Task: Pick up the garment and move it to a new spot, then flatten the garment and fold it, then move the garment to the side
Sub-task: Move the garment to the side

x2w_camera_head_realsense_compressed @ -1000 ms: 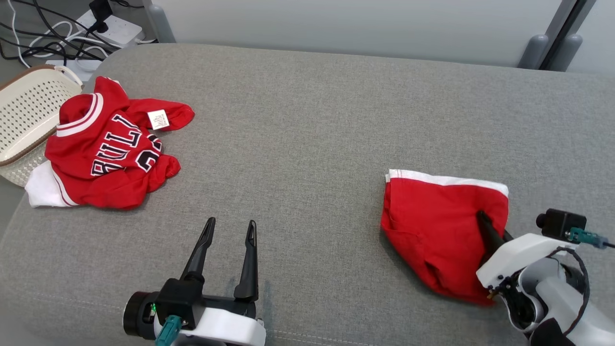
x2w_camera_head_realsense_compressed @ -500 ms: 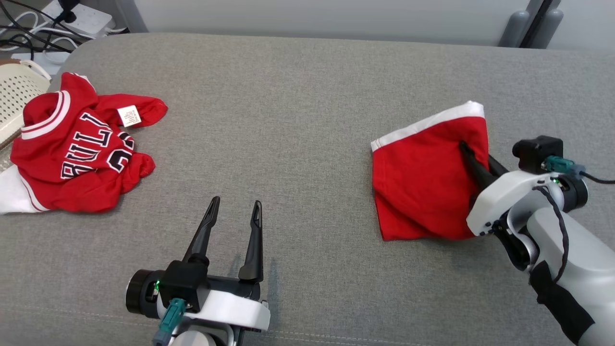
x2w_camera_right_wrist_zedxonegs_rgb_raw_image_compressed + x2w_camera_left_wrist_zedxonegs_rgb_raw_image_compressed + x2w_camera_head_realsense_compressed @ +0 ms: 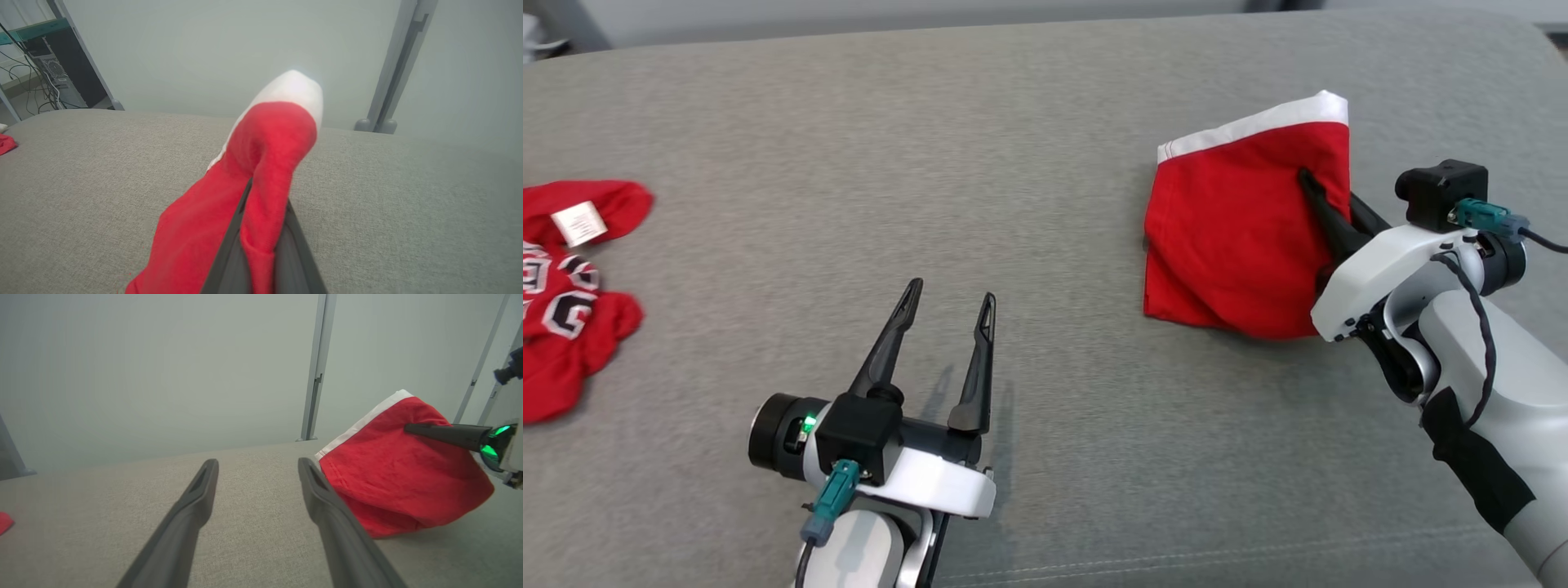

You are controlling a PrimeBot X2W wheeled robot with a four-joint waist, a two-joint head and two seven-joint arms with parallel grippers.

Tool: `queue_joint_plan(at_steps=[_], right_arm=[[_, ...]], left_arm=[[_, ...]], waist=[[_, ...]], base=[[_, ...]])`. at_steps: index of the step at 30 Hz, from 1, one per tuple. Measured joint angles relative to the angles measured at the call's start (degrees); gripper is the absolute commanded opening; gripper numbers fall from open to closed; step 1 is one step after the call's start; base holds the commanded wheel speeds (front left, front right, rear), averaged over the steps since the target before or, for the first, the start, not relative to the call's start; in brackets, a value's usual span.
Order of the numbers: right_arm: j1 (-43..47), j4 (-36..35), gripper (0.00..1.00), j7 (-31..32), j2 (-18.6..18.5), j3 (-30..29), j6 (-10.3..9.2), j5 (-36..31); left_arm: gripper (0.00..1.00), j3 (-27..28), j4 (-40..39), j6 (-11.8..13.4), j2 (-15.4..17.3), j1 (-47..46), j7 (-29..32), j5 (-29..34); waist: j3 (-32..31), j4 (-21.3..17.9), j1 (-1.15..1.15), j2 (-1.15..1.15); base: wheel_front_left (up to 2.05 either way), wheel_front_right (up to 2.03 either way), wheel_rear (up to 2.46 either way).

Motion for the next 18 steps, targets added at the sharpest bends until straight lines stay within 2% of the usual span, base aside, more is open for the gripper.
queue_joint_plan(at_steps=[18], right_arm=[[2.39,-2.41,0.00,0.00,3.32,-6.95,0.00,-2.21]], left_arm=[[1.00,1.91,2.55,-3.22,0.13,-2.71,-0.01,4.03]], waist=[[3.39,-17.05,0.00,0.00]], base=[[0.00,0.00,0.00]])
